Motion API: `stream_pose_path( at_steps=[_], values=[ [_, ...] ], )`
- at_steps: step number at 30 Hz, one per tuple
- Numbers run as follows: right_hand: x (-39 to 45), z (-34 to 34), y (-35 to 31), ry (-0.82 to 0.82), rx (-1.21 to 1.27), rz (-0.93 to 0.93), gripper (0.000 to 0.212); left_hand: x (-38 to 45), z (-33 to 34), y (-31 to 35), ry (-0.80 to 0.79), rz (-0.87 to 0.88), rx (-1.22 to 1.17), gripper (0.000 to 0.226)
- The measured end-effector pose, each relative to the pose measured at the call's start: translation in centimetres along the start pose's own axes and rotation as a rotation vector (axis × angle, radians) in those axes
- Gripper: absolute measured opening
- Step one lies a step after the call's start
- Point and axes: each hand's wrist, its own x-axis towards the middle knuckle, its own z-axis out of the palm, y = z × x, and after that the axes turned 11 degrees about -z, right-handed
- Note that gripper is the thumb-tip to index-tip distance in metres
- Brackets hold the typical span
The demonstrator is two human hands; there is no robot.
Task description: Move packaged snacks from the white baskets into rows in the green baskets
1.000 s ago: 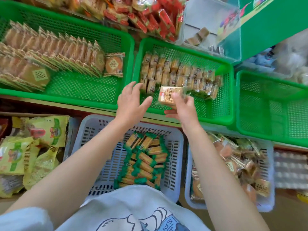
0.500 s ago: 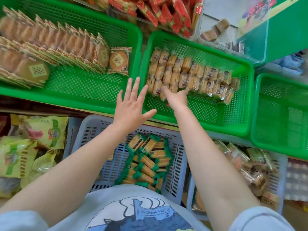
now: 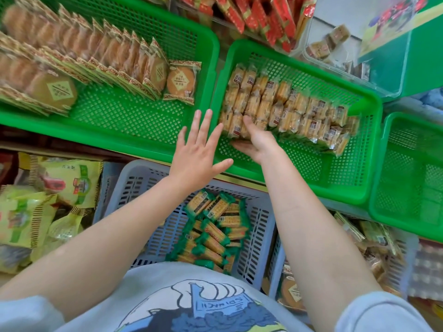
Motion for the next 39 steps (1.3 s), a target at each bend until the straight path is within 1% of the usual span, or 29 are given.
stream_pose_path(
  at_steps=[4,6,8,11,14,16,19,20,22,23,24,26,27,28,30,32,34,36,37,39],
  values=[
    [-0.1,-0.3,0.2,-0.016,-0.08,-0.063,0.109,-0.1,-0.1,0.0,0.003,0.009,-0.005,0.089],
    [-0.1,-0.4,0.3,-0.04,-0.086,-0.064,0.111,-0.1,-0.1,0.0,-0.01,0.007,-0.003,0.088],
    [-0.6,-0.6,0.3,-0.076,-0.118,-0.05,0.108,-0.2,-0.2,0.0,-0.021,0.006,-0.007,0.088],
    [-2.3,-1.5,-0.3,-0.128,-0.184,-0.04,0.091,-0.2,-0.3,0.1,-0.031,0.004,-0.01,0.088],
    [-4.4,-2.9,-0.8,-0.128,-0.24,-0.075,0.079,-0.2,-0.7,0.2,-0.039,-0.004,0.005,0.089],
    [-6.2,-3.5,-1.0,-0.113,-0.28,-0.139,0.079,-0.3,-0.8,0.2,-0.048,-0.008,-0.003,0.09],
    [-9.7,-3.6,-1.2,-0.09,-0.32,-0.262,0.086,-0.5,-1.6,0.1,-0.095,0.004,-0.056,0.089],
    [-11.1,-3.4,-1.1,-0.094,-0.332,-0.3,0.082,-0.6,-2.1,-0.1,-0.12,0.013,-0.097,0.087],
    [-13.8,-2.8,-0.5,-0.132,-0.38,-0.371,0.059,-1.3,-3.3,-1.0,-0.133,0.02,-0.212,0.081],
    [-14.9,-2.4,0.2,-0.166,-0.419,-0.399,0.046,-2.2,-3.6,-2.0,-0.087,0.02,-0.27,0.075],
    [-16.0,-1.8,1.0,-0.21,-0.452,-0.413,0.034,-3.6,-3.5,-3.3,-0.001,0.021,-0.319,0.067],
    [-17.5,-0.4,3.3,-0.314,-0.508,-0.391,0.022,-7.9,-2.2,-6.8,0.197,-0.025,-0.374,0.05],
    [-17.8,0.4,4.8,-0.371,-0.546,-0.36,0.02,-10.2,-0.9,-8.9,0.257,-0.083,-0.378,0.045],
    [-17.7,1.4,6.6,-0.422,-0.593,-0.317,0.019,-12.6,0.6,-11.1,0.274,-0.163,-0.365,0.043],
    [-17.0,3.3,10.5,-0.481,-0.703,-0.216,0.024,-16.8,3.7,-15.1,0.215,-0.332,-0.266,0.047],
    [-16.1,5.1,14.4,-0.498,-0.758,-0.123,0.033,-20.0,6.3,-18.0,0.129,-0.411,-0.15,0.055],
    [-15.0,6.8,17.6,-0.497,-0.791,-0.054,0.038,-22.0,8.0,-19.6,0.044,-0.391,-0.073,0.06],
    [-13.8,8.3,20.1,-0.449,-0.833,0.029,0.041,-22.5,8.7,-20.4,0.001,-0.337,-0.019,0.064],
    [-13.2,8.9,21.2,-0.413,-0.847,0.068,0.039,-22.3,8.9,-20.6,0.003,-0.32,-0.007,0.065],
    [-12.3,9.9,22.9,-0.331,-0.88,0.116,0.028,-21.6,8.8,-20.8,0.01,-0.321,-0.032,0.064]
  ],
)
